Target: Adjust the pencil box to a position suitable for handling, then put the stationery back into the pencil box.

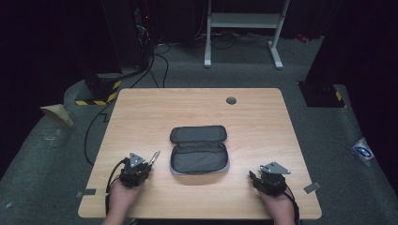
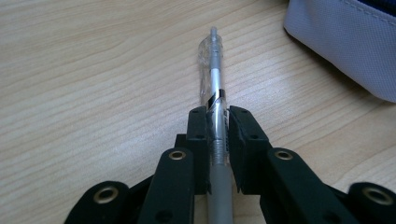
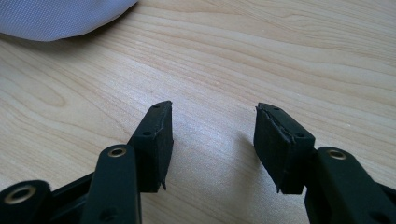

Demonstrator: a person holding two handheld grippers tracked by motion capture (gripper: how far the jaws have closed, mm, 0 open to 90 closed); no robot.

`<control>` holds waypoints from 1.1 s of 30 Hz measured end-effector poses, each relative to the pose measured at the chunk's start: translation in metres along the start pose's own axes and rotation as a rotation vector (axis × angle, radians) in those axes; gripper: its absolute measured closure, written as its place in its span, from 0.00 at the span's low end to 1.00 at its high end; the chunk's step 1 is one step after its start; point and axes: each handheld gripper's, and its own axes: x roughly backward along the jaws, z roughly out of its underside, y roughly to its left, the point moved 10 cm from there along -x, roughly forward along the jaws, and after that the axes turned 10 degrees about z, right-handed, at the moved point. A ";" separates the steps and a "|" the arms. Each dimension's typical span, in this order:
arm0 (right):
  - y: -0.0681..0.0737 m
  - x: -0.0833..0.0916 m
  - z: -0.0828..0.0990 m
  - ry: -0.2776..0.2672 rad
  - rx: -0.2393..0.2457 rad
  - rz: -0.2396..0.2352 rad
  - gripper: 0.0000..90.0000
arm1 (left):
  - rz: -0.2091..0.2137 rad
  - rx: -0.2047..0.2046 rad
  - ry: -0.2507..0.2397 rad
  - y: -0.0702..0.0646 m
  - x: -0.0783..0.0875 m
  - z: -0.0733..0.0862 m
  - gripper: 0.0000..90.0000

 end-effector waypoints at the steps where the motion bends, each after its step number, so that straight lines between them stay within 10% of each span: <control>1: 0.000 0.000 0.000 0.000 -0.001 0.000 0.52 | -0.001 -0.008 -0.004 0.000 -0.001 -0.001 0.87; 13: 0.000 0.000 0.000 -0.001 -0.005 -0.004 0.52 | 0.032 -0.003 -0.017 0.003 -0.003 -0.004 0.88; 33: -0.002 -0.002 0.001 0.016 -0.048 -0.029 0.48 | 0.085 -0.003 -0.198 -0.002 0.014 -0.026 0.88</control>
